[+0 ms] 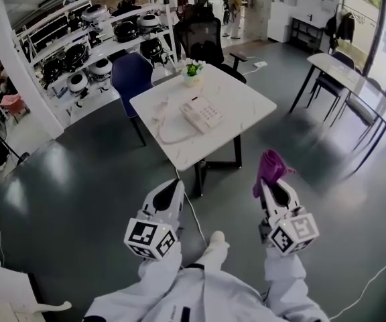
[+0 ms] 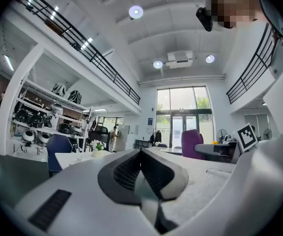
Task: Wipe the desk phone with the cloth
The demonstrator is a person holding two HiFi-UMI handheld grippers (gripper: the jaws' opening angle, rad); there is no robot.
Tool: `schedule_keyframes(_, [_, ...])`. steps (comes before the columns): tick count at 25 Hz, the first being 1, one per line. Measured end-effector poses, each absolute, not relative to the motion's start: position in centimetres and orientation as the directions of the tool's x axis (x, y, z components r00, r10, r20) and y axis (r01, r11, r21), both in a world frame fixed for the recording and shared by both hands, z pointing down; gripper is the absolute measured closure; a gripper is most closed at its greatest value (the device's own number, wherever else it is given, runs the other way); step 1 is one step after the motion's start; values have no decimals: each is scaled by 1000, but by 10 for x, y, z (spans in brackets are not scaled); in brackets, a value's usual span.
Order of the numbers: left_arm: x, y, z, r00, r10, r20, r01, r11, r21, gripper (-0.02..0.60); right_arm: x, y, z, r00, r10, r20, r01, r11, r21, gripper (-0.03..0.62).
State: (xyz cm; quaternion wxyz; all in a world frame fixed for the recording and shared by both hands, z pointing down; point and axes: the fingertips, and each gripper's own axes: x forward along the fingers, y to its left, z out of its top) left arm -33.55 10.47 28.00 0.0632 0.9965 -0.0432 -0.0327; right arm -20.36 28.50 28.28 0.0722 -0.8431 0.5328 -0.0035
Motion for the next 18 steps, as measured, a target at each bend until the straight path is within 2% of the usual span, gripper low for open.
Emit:
schedule_keyframes(11, [-209, 68, 305, 997, -76, -21, -72, -983, 172, 583, -95, 232, 300, 401, -916, -25, -909, -395, -135, 565])
schedule_keyframes(18, [-136, 26, 315, 993, -114, -6, -111, -974, 198, 584, -20, 184, 312, 369, -930, 2, -919, -365, -150, 565])
